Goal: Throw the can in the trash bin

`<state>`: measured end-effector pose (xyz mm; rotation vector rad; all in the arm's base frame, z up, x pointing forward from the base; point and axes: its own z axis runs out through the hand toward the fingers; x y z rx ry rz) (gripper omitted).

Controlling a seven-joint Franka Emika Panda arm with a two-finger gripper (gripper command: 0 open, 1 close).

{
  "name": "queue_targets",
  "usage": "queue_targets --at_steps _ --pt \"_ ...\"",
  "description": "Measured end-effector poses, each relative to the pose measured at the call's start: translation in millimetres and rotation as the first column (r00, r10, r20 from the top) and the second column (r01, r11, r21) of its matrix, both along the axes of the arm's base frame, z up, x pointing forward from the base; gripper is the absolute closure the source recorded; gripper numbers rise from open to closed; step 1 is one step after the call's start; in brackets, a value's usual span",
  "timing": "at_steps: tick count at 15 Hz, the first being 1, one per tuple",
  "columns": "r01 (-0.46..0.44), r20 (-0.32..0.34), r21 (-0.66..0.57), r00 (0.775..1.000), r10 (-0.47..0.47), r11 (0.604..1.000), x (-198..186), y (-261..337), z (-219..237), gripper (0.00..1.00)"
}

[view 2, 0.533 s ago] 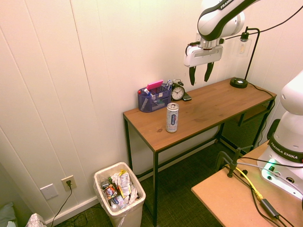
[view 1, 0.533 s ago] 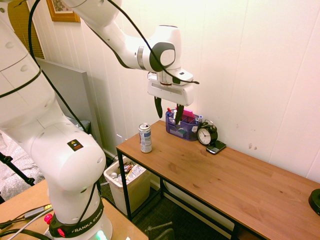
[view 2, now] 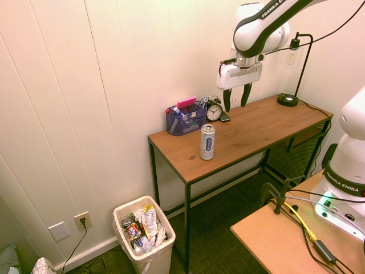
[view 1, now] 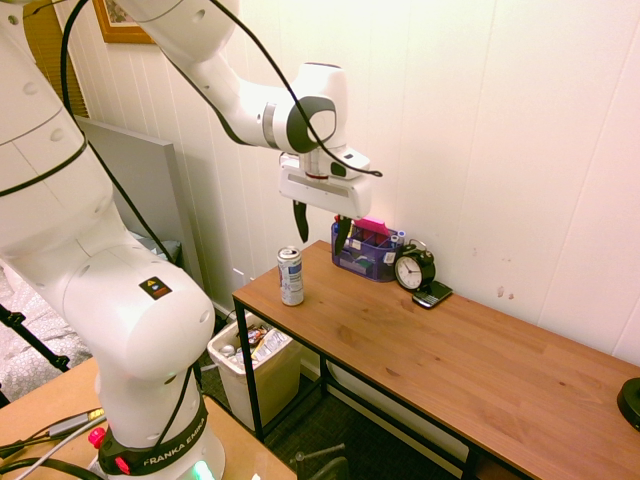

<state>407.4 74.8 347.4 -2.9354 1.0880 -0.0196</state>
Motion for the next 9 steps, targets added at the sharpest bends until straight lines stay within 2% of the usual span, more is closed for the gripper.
queue_targets --at_steps 5,7,9 --pt "-0.090 -0.018 -0.005 0.996 0.090 0.996 -15.2 62.6 -21.8 0.00" --pt "-0.092 -0.031 -0.004 0.995 0.092 0.996 -3.0 77.2 -36.0 0.00" --pt "-0.078 -0.043 -0.014 0.996 0.078 0.997 26.0 86.7 -50.3 0.00"
